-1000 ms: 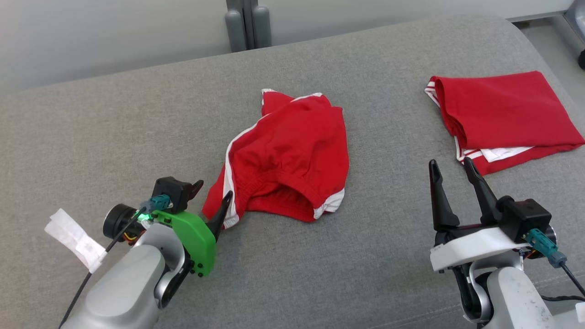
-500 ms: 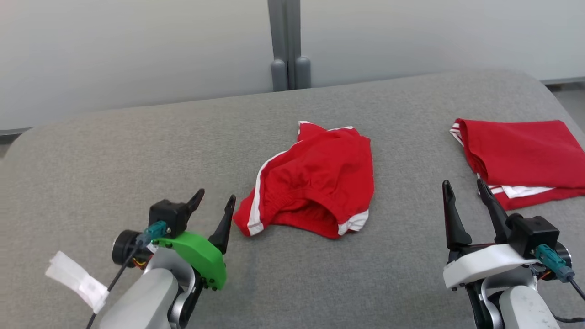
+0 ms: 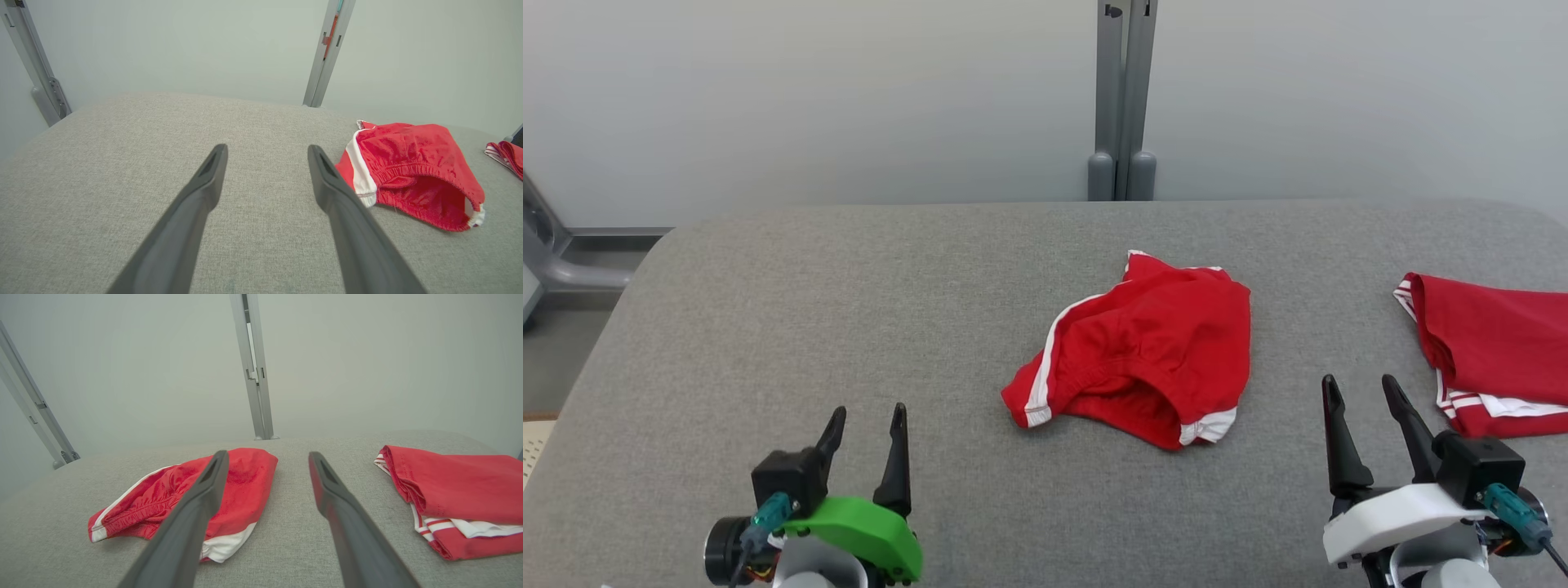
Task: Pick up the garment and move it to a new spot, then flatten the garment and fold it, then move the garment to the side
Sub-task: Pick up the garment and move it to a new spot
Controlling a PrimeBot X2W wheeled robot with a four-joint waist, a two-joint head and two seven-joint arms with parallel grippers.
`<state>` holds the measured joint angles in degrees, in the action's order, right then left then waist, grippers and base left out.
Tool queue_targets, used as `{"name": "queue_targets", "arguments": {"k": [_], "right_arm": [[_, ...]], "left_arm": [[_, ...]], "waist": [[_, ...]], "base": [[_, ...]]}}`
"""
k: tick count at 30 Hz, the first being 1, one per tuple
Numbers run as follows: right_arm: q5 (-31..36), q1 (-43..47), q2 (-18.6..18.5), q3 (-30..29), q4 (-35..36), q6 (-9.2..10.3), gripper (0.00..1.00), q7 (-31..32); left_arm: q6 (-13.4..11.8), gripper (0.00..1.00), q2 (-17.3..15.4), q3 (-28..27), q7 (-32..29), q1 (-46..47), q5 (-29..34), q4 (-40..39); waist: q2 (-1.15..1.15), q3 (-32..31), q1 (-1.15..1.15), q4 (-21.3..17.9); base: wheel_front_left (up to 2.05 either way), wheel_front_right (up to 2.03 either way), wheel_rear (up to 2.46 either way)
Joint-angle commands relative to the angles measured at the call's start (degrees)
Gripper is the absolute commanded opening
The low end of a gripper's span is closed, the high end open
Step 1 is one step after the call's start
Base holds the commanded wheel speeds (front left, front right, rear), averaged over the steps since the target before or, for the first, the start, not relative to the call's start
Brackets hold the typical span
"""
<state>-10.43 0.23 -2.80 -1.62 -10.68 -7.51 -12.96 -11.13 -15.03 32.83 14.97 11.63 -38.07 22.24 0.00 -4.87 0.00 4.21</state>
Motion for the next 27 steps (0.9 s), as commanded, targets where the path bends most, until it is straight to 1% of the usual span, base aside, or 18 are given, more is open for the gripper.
{"name": "queue_targets", "arguments": {"k": [1,6,12,27], "right_arm": [[-0.2,1.1,-0.2,-0.1,-0.2,0.05,1.0,-0.5],[-0.3,3.0,-0.2,0.8,-0.9,0.05,1.0,-1.0],[-0.1,3.3,-0.2,1.5,-1.1,0.05,1.0,-1.2],[0.6,2.4,-0.2,1.3,-1.5,0.05,1.0,-1.3]], "left_arm": [[-0.5,1.0,0.6,-0.9,0.2,-2.4,1.6,-1.3],[-0.6,1.0,1.3,-3.9,0.2,-6.5,4.5,-4.6],[0.0,1.0,1.5,-6.2,0.2,-8.4,6.2,-6.1],[1.2,1.0,2.5,-8.2,0.2,-9.1,8.3,-5.4]], "waist": [[0.0,-0.7,0.0,0.7],[0.0,-1.1,0.0,1.0],[0.0,-1.1,0.0,0.3],[0.0,-0.9,0.0,-0.1]], "base": [[0.0,0.0,0.0],[0.0,0.0,0.0],[0.0,0.0,0.0],[0.0,0.0,0.0]]}}
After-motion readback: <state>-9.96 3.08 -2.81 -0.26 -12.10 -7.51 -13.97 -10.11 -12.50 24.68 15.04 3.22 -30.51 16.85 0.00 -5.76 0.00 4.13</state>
